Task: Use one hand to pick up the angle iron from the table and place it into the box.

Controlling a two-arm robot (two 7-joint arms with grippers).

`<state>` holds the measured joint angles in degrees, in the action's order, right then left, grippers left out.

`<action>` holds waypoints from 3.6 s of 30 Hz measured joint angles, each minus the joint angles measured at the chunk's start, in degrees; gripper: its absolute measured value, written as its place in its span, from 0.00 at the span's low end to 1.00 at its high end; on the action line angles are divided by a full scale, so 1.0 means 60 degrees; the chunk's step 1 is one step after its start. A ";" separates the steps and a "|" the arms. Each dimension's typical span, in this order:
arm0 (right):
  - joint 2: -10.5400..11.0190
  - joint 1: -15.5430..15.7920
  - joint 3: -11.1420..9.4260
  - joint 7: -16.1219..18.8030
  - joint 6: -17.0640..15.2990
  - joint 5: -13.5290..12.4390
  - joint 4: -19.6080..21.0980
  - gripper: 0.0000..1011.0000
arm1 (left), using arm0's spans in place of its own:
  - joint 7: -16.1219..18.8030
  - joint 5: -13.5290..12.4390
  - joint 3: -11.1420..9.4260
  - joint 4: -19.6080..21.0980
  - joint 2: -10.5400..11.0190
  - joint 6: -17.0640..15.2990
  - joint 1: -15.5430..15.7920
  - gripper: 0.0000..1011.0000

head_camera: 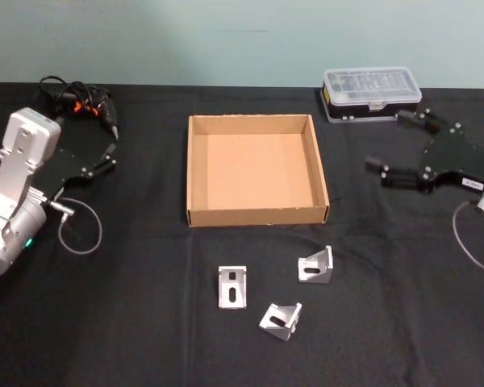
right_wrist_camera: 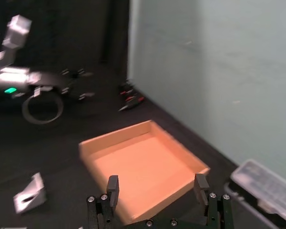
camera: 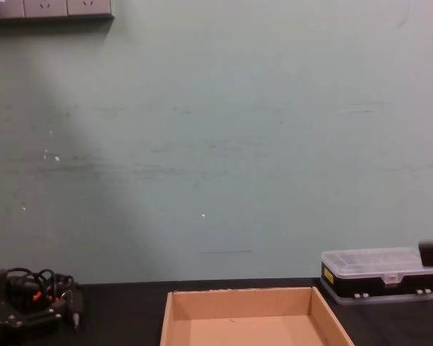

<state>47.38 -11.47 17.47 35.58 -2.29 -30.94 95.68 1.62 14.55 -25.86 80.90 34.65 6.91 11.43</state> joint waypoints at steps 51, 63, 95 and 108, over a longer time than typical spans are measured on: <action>-0.0016 -0.1979 0.3484 0.2794 -0.0721 0.1271 -0.1595 0.99 | 0.0000 0.0000 0.0000 0.0000 0.0000 0.0000 0.0000 0.99; -0.0209 -0.2085 0.3532 0.2656 -0.0577 0.1308 -0.1861 0.99 | 0.0000 0.0000 -0.0001 0.0000 0.0000 0.0000 0.0000 0.99; -0.0889 -0.2581 0.3948 0.2855 -0.0399 0.1561 -0.2868 0.99 | 0.0000 0.0000 -0.0001 0.0000 -0.0001 0.0000 0.0000 0.99; -0.0996 -0.2554 0.3915 0.2787 -0.0343 0.1498 -0.3040 0.82 | 0.0000 0.0000 -0.0001 0.0000 0.0000 0.0000 0.0000 0.99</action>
<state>41.40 -26.79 40.96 52.30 -4.35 -21.95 77.44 1.62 14.55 -25.86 80.90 34.65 6.91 11.43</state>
